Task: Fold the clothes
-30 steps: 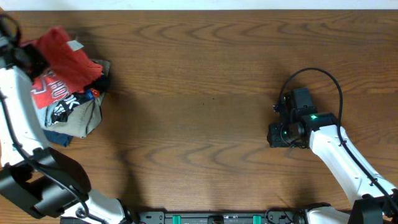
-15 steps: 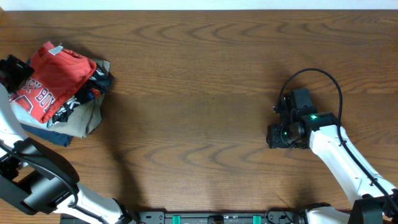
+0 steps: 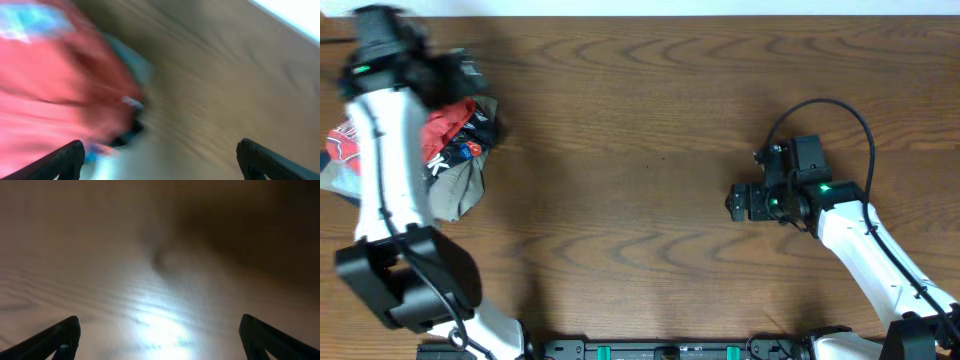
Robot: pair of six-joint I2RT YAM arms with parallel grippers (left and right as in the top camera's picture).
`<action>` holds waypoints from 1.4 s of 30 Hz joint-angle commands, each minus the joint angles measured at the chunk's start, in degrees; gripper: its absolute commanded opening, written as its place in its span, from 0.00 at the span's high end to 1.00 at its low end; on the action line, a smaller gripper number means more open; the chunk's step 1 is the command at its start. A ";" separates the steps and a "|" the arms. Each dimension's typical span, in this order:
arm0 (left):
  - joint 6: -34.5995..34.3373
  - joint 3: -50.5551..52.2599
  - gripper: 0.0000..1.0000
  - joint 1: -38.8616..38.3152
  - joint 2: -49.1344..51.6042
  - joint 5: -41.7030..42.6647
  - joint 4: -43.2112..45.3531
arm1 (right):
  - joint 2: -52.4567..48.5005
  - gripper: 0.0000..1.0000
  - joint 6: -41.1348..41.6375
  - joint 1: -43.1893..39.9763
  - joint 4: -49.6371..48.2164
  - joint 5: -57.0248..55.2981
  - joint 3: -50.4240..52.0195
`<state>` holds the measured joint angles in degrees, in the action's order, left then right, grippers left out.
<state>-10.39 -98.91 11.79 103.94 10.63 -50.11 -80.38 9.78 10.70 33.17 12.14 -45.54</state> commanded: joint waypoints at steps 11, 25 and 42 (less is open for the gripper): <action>-0.24 0.35 0.02 -21.31 -1.07 -7.85 -30.03 | 0.57 0.01 -6.25 -10.43 18.18 1.55 -17.97; -2.54 20.68 0.02 -21.53 -31.01 -8.57 -25.44 | 13.73 0.01 -0.83 -11.50 27.30 -2.60 -14.95; -2.36 45.44 0.02 -21.53 -93.55 -11.52 -6.58 | 55.15 0.01 -1.05 -11.39 22.08 -3.32 3.48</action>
<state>-12.23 -53.91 -9.85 13.98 -0.08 -56.64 -26.68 8.14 -0.43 53.74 9.26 -42.59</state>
